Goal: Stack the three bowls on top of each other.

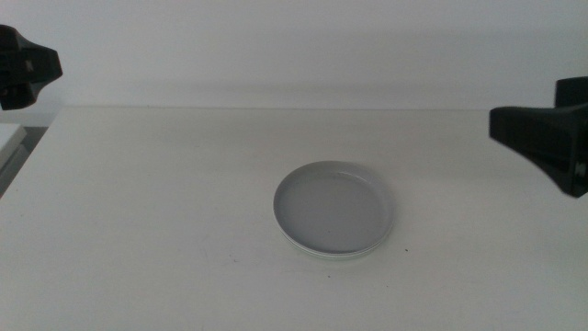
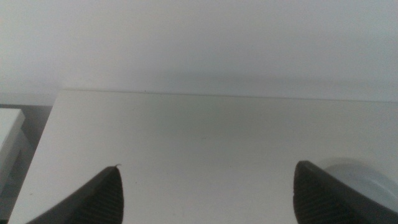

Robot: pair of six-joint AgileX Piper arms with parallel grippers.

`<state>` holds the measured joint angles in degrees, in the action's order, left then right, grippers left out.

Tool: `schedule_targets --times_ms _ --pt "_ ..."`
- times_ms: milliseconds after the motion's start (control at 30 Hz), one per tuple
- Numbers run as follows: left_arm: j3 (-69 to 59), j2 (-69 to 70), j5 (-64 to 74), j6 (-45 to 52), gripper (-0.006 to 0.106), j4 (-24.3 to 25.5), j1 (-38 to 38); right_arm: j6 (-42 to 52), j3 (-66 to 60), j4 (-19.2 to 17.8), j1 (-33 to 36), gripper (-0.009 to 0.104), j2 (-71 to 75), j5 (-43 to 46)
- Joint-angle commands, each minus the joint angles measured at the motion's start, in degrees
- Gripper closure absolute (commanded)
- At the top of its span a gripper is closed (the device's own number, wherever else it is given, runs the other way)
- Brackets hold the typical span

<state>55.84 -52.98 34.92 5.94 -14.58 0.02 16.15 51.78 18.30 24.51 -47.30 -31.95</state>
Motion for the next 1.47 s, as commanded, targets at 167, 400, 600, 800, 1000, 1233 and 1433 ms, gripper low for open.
schedule_targets --times_ms 167,400,600,800,1000,1233,1433 --pt "-9.66 8.67 -5.37 0.08 0.007 2.09 -2.62 0.12 -2.47 -0.77 -16.84 0.013 5.52 4.67" --pt "-33.79 32.66 -9.99 0.08 0.007 5.92 -3.96 0.12 -26.94 -1.4 -26.14 0.013 26.64 23.56" --pt "-45.36 46.38 -10.44 0.08 0.007 5.92 -3.96 0.12 -41.93 -8.16 -26.14 0.013 44.64 13.66" --pt "-53.53 51.58 -16.98 0.08 0.007 5.59 -3.96 0.12 -46.57 -8.92 -26.14 0.013 47.3 13.99" --pt "-55.84 52.98 -18.14 0.08 0.007 7.12 -3.96 0.12 -50.23 -9.17 -26.14 0.013 47.3 18.68" --pt "-55.84 52.98 -16.5 0.08 0.007 6.95 -3.96 0.12 -51.78 -9.17 -26.14 0.013 47.3 18.94" --pt "-55.84 52.98 -16.66 0.08 0.007 6.81 -3.96 0.12 -51.78 -9.05 -26.14 0.013 47.3 16.96"
